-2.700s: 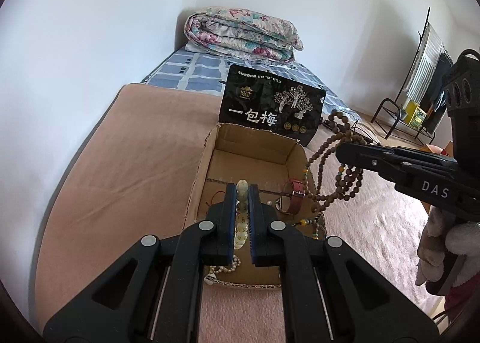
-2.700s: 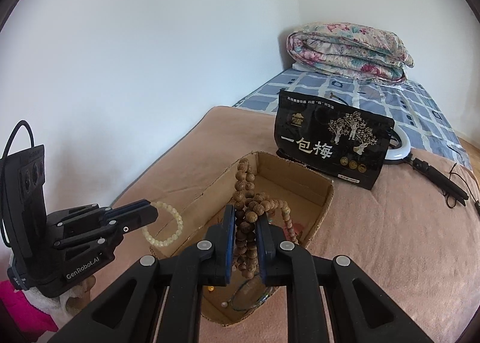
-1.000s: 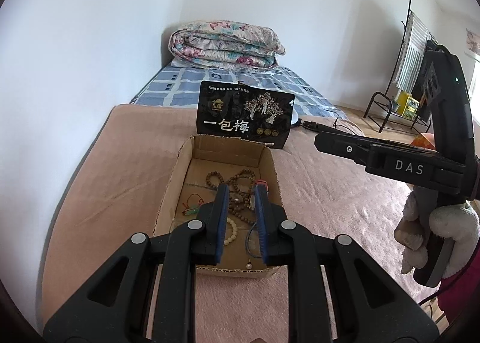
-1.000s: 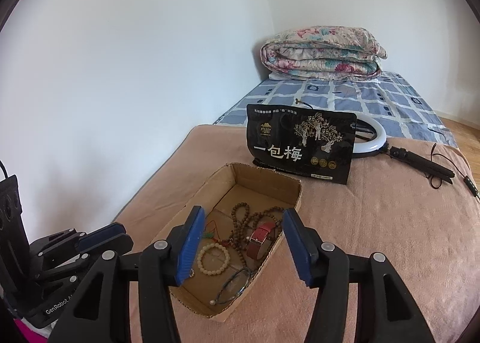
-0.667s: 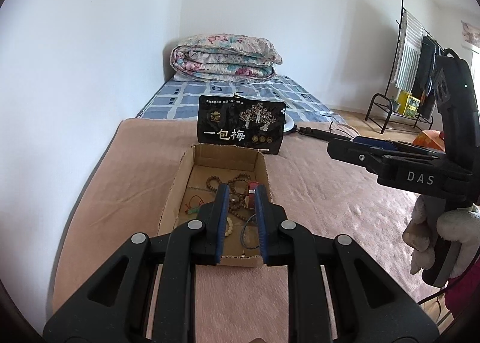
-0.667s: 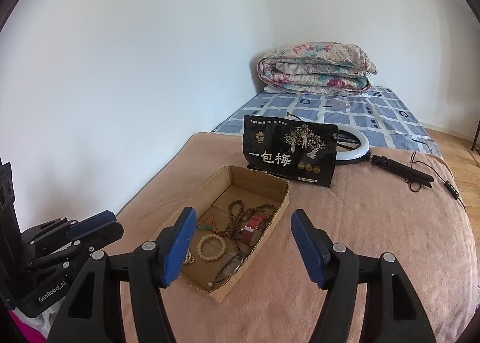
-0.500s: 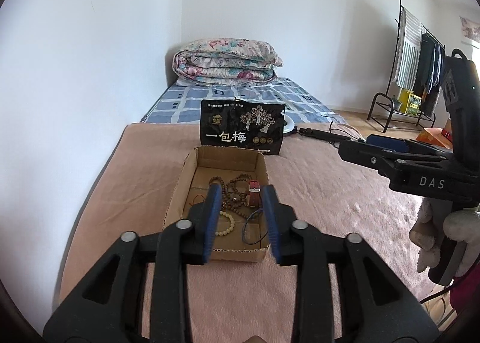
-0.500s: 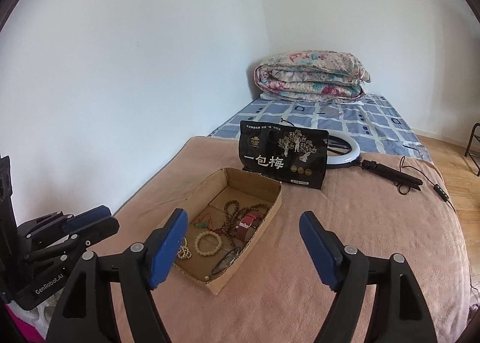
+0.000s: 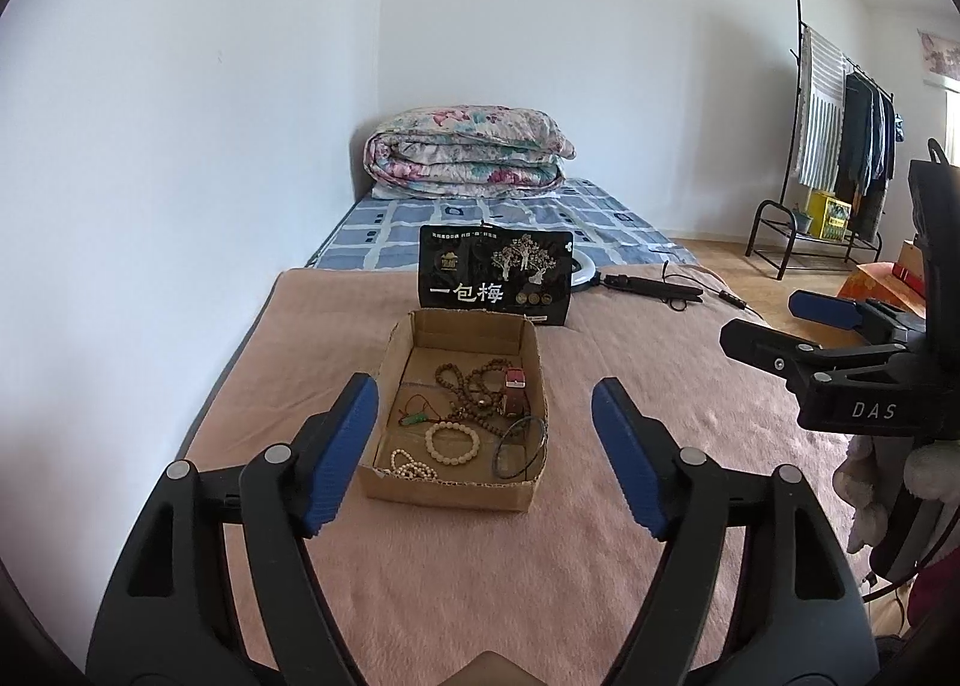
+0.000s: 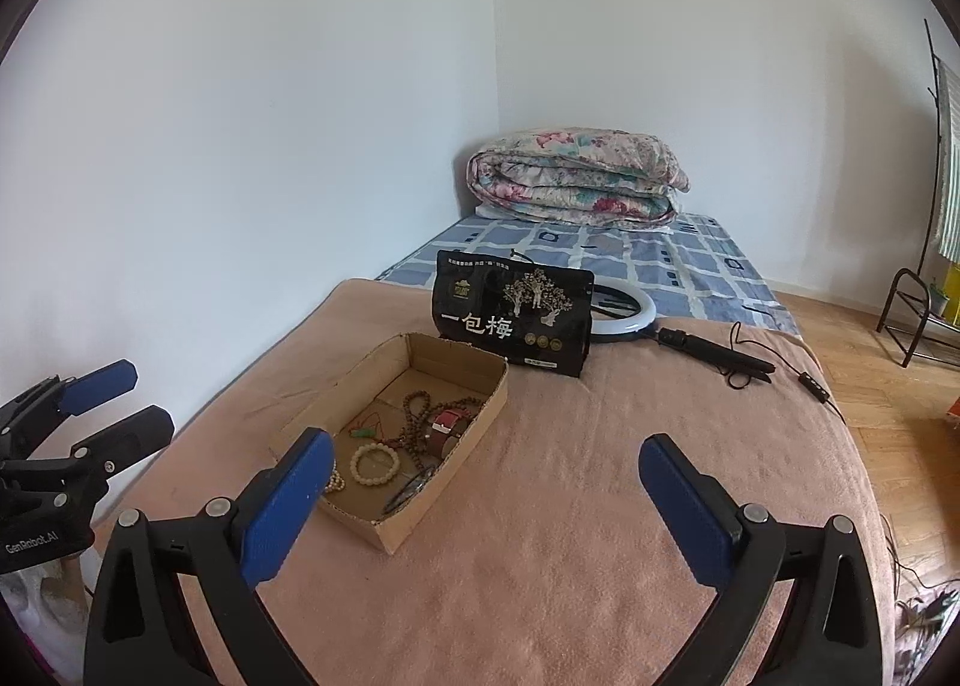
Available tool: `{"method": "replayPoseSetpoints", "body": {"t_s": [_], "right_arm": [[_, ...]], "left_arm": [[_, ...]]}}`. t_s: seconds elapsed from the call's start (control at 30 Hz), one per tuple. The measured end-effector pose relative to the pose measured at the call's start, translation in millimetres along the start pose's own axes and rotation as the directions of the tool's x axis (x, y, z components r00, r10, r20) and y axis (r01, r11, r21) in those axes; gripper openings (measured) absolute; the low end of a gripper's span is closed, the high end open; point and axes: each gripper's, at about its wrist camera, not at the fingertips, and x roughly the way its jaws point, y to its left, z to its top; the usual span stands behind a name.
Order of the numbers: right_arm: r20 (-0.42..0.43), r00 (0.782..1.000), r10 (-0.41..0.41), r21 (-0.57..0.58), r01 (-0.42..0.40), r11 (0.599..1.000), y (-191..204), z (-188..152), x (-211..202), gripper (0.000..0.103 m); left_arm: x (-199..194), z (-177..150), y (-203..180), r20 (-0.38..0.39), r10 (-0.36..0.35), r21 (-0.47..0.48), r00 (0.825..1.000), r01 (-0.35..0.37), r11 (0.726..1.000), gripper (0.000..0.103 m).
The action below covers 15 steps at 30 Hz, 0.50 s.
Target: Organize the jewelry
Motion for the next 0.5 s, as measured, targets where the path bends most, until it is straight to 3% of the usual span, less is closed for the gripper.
{"method": "replayPoseSetpoints", "body": {"t_s": [0.07,0.33,0.5], "right_arm": [[0.002,1.0,-0.017,-0.001,0.017,1.0,0.8,-1.8,-3.1,0.103],[0.003,0.997,-0.075,-0.017,0.075,0.997,9.3,-11.5,-7.9,0.103],[0.004,0.997,-0.071,0.001,0.071,0.997,10.2,-17.4,-8.2,0.103]], "left_arm": [[-4.4,-1.9,-1.7,0.007,0.002,0.004,1.0,-0.002,1.0,0.083],[-14.2,-9.0,-2.7,0.003,0.003,0.001,1.0,-0.003,1.0,0.084],[-15.6,-13.8,1.2,-0.002,0.009,-0.01,1.0,-0.009,1.0,0.084]]}}
